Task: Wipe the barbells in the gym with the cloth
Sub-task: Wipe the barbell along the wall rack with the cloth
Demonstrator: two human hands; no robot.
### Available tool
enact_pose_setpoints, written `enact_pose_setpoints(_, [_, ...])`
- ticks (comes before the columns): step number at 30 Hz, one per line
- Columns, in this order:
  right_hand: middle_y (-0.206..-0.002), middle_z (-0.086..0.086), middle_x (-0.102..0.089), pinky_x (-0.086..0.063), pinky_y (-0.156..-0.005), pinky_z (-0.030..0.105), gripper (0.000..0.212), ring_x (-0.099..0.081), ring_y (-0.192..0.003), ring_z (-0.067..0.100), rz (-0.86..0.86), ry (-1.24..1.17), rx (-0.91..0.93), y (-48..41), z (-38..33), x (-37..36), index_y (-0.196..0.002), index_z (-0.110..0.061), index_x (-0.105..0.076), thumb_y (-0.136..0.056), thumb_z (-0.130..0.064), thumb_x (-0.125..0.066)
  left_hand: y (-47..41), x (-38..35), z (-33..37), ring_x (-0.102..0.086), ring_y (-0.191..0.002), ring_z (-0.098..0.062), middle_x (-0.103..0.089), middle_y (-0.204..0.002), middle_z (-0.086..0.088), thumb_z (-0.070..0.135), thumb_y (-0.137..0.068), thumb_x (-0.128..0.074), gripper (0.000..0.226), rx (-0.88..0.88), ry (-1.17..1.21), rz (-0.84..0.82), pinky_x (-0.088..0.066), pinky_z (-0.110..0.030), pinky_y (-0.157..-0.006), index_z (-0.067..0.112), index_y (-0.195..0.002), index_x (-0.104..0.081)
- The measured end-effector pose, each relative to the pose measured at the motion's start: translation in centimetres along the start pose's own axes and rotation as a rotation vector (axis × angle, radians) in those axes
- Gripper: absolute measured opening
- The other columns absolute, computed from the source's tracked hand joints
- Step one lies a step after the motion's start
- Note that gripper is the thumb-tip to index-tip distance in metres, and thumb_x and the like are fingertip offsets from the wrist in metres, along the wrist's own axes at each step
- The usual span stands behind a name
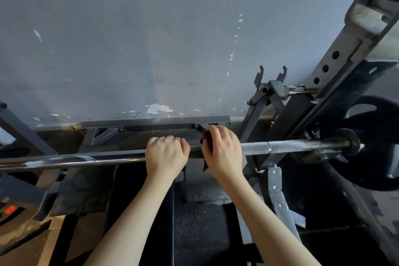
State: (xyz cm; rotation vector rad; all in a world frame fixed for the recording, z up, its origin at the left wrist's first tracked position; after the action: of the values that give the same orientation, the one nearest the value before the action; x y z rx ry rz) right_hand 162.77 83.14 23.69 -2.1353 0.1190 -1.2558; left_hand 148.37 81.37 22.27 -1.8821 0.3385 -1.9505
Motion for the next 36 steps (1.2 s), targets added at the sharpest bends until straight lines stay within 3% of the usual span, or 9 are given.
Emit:
enact_pose_setpoints(3, [-0.092,0.010,-0.064,-0.051,-0.064,0.037,0.027,-0.061,-0.075,0.033,-0.018,0.062,0.031,-0.1,4.5,2.2,-0.097,-0.009,-0.067,-0.082,-0.027,-0.053,-0.2,0.1,0.1,-0.050,-0.039,-0.026,-0.051,-0.042,-0.004,0.024,-0.087,-0.034,0.052,0.001,0.001,0.014,-0.043,-0.032,-0.053,0.012,-0.042,-0.055])
enact_pose_setpoints(8, [-0.103,0.019,-0.056,-0.045,-0.079,0.043,0.029,-0.052,-0.088,0.038,0.192,0.095,-0.333,1.4,7.7,3.0,-0.101,-0.008,-0.070,-0.084,-0.025,-0.053,-0.2,0.3,0.2,-0.050,-0.038,-0.027,-0.051,-0.042,-0.004,0.024,-0.086,-0.033,0.050,0.017,0.008,0.006,-0.043,-0.031,-0.054,0.012,-0.042,-0.054])
enact_pose_setpoints(12, [-0.102,0.013,-0.062,-0.048,-0.079,0.043,0.033,-0.057,-0.090,0.033,0.065,0.022,-0.134,1.2,1.7,0.0,-0.111,-0.008,-0.066,-0.090,-0.026,-0.048,-0.2,0.2,0.1,-0.052,-0.040,-0.027,-0.054,-0.044,-0.005,0.025,-0.088,-0.033,0.052,0.014,0.001,-0.014,-0.044,-0.032,-0.055,0.011,-0.044,-0.058])
enact_pose_setpoints(16, [-0.099,0.004,-0.066,-0.049,-0.077,0.039,0.036,-0.061,-0.082,0.031,-0.071,0.099,0.065,0.8,3.1,1.7,-0.113,-0.013,-0.064,-0.090,-0.034,-0.047,-0.2,0.4,0.1,-0.054,-0.043,-0.026,-0.055,-0.044,-0.005,0.027,-0.088,-0.033,0.053,0.002,-0.017,-0.049,-0.043,-0.031,-0.054,0.012,-0.044,-0.059])
enact_pose_setpoints(19, [-0.101,0.004,-0.068,-0.046,-0.083,0.041,0.038,-0.063,-0.085,0.031,-0.037,0.168,-0.038,1.3,5.1,3.0,-0.116,-0.015,-0.064,-0.090,-0.035,-0.045,0.1,0.3,-0.1,-0.059,-0.059,-0.027,-0.063,-0.056,-0.002,0.032,-0.091,-0.028,0.054,-0.040,0.037,-0.136,-0.044,-0.035,-0.065,0.014,-0.056,-0.066])
enact_pose_setpoints(22, [-0.103,0.009,-0.067,-0.047,-0.085,0.044,0.039,-0.060,-0.090,0.034,0.017,0.062,-0.204,1.8,2.5,1.5,-0.115,-0.008,-0.063,-0.089,-0.028,-0.042,1.4,0.6,-1.2,-0.065,-0.086,-0.023,-0.071,-0.082,0.001,0.036,-0.092,-0.031,0.049,-0.084,0.132,-0.164,-0.044,-0.041,-0.091,0.016,-0.083,-0.074])
enact_pose_setpoints(24, [-0.100,0.009,-0.068,-0.048,-0.083,0.043,0.038,-0.061,-0.088,0.033,-0.032,0.007,-0.131,1.2,-0.9,-0.3,-0.114,-0.007,-0.063,-0.090,-0.027,-0.041,2.7,1.1,-2.6,-0.065,-0.101,-0.022,-0.073,-0.098,0.000,0.037,-0.092,-0.032,0.048,-0.092,0.152,-0.142,-0.042,-0.046,-0.102,0.014,-0.101,-0.074])
enact_pose_setpoints(29, [-0.104,0.009,-0.067,-0.052,-0.077,0.042,0.043,-0.064,-0.086,0.034,-0.199,-0.052,0.134,0.8,-1.2,-0.1,-0.122,-0.010,-0.060,-0.093,-0.037,-0.044,4.6,2.8,-5.5,-0.060,-0.118,-0.025,-0.070,-0.114,-0.001,0.037,-0.092,-0.032,0.050,-0.074,0.118,-0.099,-0.033,-0.052,-0.110,0.014,-0.115,-0.069])
enact_pose_setpoints(36, [-0.093,0.009,-0.067,-0.052,-0.070,0.041,0.039,-0.064,-0.075,0.034,-0.100,-0.069,0.051,1.0,-4.7,-2.1,-0.113,-0.010,-0.065,-0.088,-0.033,-0.045,6.1,4.5,-7.2,-0.051,-0.130,-0.024,-0.064,-0.129,0.002,0.030,-0.086,-0.067,0.039,-0.072,0.029,-0.119,-0.031,-0.054,-0.111,0.018,-0.123,-0.066])
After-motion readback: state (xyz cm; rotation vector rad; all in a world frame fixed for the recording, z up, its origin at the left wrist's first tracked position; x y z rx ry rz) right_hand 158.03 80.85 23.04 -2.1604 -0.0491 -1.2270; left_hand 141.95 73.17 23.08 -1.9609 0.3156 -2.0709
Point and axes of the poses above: each hand's wrist, its own y-axis away from the middle knuckle, its own x-axis out of the back of the hand, z = x × y, the point moved 5 cm from there along -y, towards the middle knuckle
